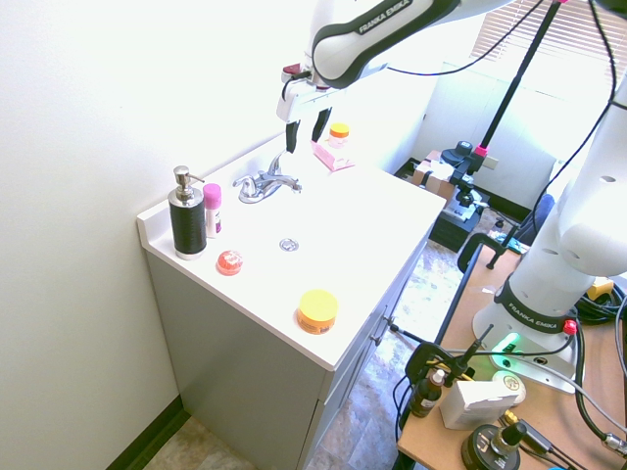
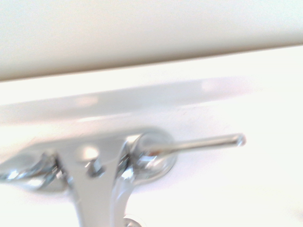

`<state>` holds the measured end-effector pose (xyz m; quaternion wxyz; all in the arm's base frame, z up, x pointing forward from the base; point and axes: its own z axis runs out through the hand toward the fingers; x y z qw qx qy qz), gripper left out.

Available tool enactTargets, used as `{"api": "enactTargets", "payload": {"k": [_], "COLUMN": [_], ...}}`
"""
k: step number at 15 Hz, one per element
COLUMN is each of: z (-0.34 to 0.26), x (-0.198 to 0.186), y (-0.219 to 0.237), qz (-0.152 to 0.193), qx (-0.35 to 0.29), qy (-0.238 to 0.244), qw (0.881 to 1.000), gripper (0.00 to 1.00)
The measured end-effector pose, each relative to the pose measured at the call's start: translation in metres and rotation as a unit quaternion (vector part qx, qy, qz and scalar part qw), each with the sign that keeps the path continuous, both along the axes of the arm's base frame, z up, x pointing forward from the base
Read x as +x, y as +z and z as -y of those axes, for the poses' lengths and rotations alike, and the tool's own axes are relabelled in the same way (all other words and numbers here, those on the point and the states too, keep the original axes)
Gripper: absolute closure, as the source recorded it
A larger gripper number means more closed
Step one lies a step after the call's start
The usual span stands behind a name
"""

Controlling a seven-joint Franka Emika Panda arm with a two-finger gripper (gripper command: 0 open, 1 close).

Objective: Turn off the cold water

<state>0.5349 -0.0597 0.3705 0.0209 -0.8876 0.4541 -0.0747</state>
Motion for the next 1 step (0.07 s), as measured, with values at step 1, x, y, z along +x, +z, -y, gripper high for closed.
{"api": "enactTargets", "payload": {"k": [1], "z": [-0.0147], "x": [-0.0188], "y": [0.0027], "qz": [-0.002], "qx": [0.005], "qy": [0.01], "qw": [1.0], "gripper": [0.0]}}
